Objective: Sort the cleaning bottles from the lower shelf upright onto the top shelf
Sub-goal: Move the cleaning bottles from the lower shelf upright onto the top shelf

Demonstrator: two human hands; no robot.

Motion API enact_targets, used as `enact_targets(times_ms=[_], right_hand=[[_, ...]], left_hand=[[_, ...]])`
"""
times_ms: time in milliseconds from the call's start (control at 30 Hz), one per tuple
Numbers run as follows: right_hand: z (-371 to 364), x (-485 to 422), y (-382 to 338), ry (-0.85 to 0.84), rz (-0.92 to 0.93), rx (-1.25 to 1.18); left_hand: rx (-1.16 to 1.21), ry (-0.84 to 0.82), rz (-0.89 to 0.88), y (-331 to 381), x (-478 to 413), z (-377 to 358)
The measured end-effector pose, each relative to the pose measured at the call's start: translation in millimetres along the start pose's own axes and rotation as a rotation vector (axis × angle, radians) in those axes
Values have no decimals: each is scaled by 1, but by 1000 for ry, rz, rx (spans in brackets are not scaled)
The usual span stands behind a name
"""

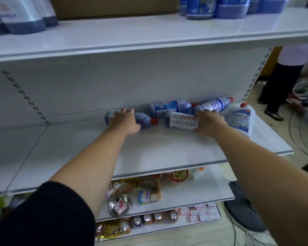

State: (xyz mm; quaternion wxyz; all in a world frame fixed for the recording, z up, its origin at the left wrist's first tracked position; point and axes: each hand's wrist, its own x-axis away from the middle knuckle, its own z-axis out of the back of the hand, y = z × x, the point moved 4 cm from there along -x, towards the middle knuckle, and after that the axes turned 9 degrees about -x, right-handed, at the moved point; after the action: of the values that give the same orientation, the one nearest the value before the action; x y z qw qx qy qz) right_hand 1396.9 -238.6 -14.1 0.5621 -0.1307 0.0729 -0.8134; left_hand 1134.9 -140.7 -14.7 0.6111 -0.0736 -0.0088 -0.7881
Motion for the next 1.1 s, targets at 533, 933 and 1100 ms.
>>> enact_targets(times_ms=[533, 933, 1100], right_hand=[[-7, -9, 16, -288, 82, -160], [-5, 18, 34, -475, -55, -211], [29, 25, 21, -308, -38, -310]], left_hand=[[-241, -34, -11, -1, -13, -2], [-70, 9, 14, -7, 24, -6], [222, 15, -11, -11, 24, 4]])
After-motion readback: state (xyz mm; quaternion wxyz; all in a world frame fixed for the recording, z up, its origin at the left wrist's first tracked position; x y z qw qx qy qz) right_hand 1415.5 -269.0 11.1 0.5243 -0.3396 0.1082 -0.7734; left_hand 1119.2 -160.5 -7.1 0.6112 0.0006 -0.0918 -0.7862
